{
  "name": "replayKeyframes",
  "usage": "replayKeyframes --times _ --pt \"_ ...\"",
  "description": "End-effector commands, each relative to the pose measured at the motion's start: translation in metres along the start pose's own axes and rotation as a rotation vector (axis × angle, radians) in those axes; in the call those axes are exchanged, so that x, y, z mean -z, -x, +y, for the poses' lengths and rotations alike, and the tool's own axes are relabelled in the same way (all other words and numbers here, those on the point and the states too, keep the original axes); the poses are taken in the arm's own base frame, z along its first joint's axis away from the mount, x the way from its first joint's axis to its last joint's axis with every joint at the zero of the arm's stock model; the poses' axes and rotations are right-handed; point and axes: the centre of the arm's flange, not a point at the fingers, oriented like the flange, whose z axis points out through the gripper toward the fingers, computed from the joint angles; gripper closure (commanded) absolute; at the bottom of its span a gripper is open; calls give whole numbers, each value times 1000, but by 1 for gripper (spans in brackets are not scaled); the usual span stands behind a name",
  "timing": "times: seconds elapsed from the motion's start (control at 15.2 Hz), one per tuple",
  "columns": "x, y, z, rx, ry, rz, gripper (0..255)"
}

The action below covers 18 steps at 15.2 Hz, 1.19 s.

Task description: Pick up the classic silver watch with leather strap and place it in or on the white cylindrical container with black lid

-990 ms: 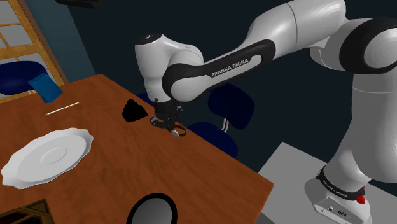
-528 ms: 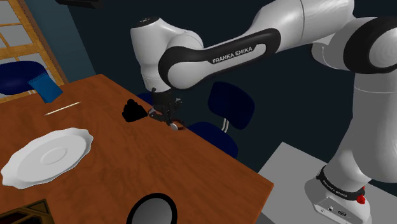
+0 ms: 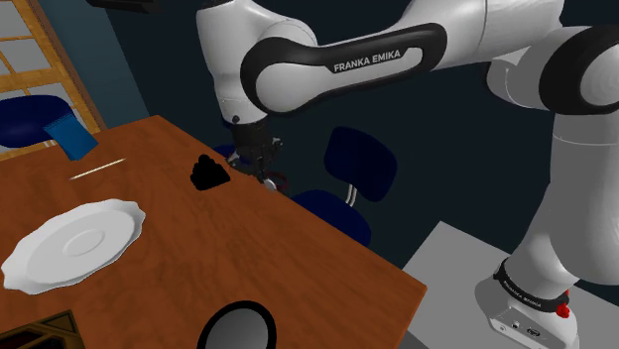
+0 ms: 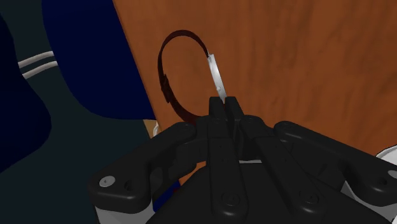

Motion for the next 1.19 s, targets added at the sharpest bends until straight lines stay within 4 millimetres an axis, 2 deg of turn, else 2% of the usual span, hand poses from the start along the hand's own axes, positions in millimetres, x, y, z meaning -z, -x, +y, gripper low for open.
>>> replayKeyframes --times 0.0,1.12 --pt "12 -1 2 0 0 0 255" --pt "52 164 -145 0 0 0 255"
